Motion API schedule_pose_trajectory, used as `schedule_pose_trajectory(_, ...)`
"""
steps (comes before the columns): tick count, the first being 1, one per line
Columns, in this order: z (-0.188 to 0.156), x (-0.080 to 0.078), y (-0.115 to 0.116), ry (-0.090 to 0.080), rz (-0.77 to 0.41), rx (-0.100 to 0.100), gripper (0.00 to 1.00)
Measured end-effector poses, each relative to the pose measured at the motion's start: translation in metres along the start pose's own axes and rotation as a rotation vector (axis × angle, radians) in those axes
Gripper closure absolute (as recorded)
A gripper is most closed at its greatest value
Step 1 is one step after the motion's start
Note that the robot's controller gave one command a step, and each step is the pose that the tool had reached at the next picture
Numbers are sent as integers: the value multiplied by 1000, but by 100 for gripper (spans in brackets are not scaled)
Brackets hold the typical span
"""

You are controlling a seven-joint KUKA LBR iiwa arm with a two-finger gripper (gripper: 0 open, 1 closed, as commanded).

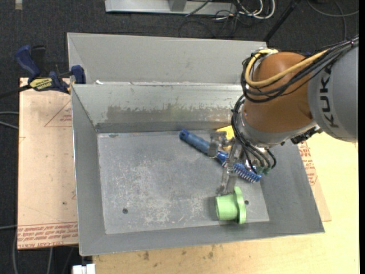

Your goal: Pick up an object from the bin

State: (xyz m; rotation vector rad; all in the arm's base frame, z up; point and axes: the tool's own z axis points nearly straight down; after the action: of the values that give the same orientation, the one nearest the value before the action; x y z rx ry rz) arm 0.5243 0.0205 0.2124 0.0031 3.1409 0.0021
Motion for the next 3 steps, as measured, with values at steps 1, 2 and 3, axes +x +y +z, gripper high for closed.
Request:
schedule_pose_trajectory(1, 134, 17, -62, 7, -246, 0, 0)
schedule_pose_trajectory(2, 89, -58, -76, -9, -295, 3, 0)
schedule_pose_trajectory(3, 145, -98, -105, -2, -240, -2, 0)
